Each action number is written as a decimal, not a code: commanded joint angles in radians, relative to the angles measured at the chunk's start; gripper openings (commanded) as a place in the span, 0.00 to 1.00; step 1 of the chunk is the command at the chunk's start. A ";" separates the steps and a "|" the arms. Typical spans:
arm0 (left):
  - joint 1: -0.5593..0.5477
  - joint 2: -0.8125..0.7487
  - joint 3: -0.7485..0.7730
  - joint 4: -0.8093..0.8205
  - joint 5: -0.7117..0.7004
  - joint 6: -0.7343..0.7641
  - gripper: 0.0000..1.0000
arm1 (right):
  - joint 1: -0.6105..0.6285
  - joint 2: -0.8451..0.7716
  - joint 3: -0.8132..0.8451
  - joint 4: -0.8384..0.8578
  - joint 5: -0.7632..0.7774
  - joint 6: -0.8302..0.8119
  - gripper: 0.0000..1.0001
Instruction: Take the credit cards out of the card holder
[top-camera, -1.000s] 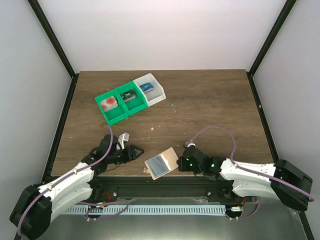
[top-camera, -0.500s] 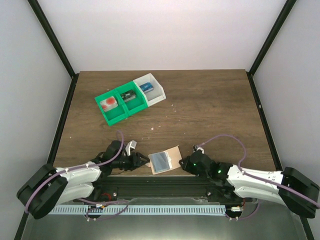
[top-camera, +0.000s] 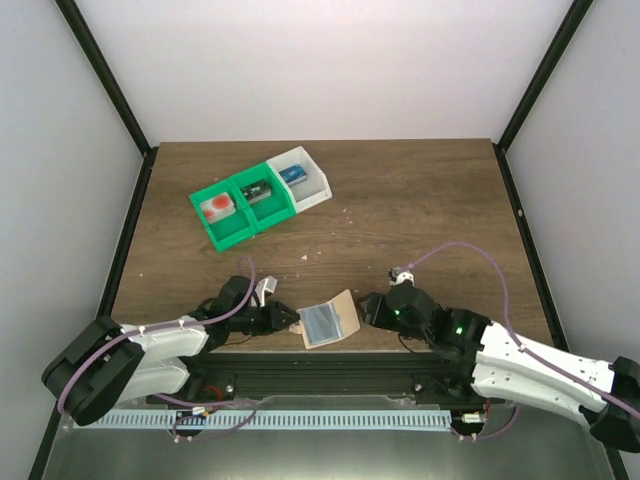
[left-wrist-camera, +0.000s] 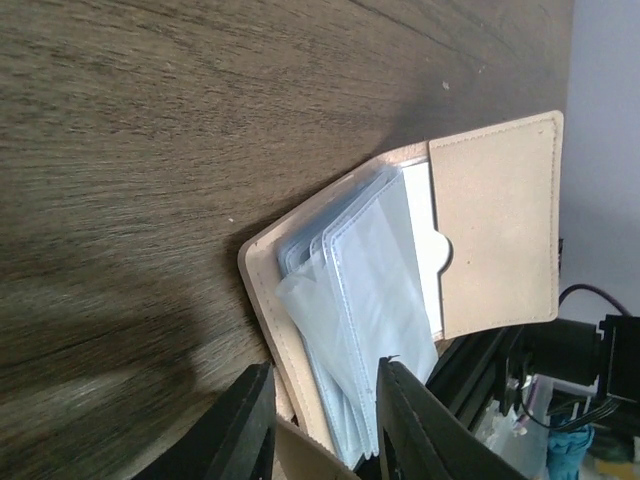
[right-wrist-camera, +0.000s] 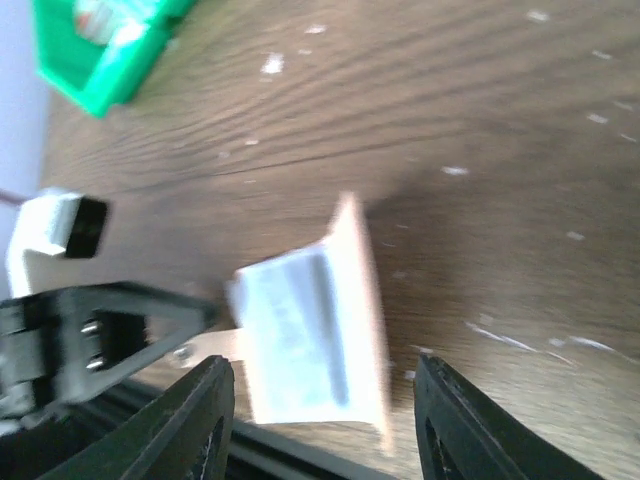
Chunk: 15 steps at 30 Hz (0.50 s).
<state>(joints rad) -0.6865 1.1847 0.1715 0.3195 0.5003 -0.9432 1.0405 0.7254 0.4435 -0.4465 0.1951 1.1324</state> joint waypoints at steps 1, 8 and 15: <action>-0.004 0.006 0.023 -0.015 -0.005 0.029 0.30 | 0.007 0.073 0.097 0.101 -0.134 -0.231 0.50; -0.008 -0.021 0.015 -0.079 0.004 0.032 0.45 | 0.034 0.404 0.154 0.239 -0.225 -0.295 0.51; -0.009 -0.007 0.010 -0.077 0.000 0.030 0.44 | 0.036 0.590 0.174 0.289 -0.203 -0.333 0.58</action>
<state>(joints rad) -0.6895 1.1664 0.1822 0.2455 0.5003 -0.9249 1.0668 1.2720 0.5701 -0.2085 -0.0154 0.8467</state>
